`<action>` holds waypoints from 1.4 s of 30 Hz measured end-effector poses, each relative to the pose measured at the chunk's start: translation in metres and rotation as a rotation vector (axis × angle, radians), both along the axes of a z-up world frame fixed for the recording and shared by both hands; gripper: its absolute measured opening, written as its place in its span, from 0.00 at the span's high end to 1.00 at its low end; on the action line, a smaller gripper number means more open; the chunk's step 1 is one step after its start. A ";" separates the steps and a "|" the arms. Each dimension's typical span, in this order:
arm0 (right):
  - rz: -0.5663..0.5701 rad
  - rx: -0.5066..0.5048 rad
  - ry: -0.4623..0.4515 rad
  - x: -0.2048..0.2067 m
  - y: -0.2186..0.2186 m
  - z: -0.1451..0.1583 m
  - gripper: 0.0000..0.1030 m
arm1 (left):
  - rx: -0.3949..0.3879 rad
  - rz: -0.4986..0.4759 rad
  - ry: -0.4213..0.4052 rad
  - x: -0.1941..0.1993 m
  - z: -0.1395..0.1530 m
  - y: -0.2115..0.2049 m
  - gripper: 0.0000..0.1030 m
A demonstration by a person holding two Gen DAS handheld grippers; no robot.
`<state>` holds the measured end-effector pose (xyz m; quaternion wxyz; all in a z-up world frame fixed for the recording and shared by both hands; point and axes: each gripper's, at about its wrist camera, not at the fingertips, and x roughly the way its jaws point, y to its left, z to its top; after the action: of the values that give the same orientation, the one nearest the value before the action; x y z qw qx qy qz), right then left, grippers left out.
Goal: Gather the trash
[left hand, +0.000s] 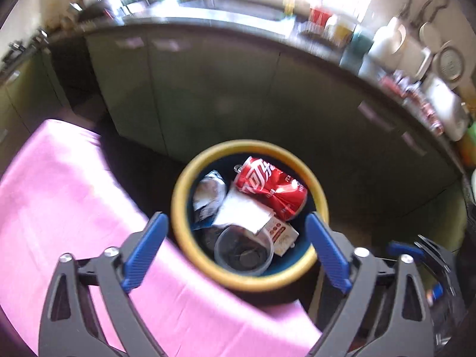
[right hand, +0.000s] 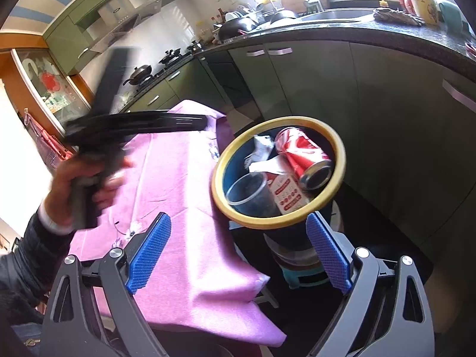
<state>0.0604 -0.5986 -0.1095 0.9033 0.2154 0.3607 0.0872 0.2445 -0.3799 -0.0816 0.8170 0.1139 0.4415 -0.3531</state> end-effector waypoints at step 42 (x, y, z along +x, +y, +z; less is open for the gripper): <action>0.110 -0.367 -0.305 -0.098 0.172 0.097 0.05 | -0.076 0.828 -0.541 -0.306 0.099 0.370 0.06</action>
<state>-0.0375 -0.4265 -0.0124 0.9652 0.0119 0.2410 0.1009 -0.0611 -0.0100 0.0171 0.9775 -0.0134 0.2087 0.0271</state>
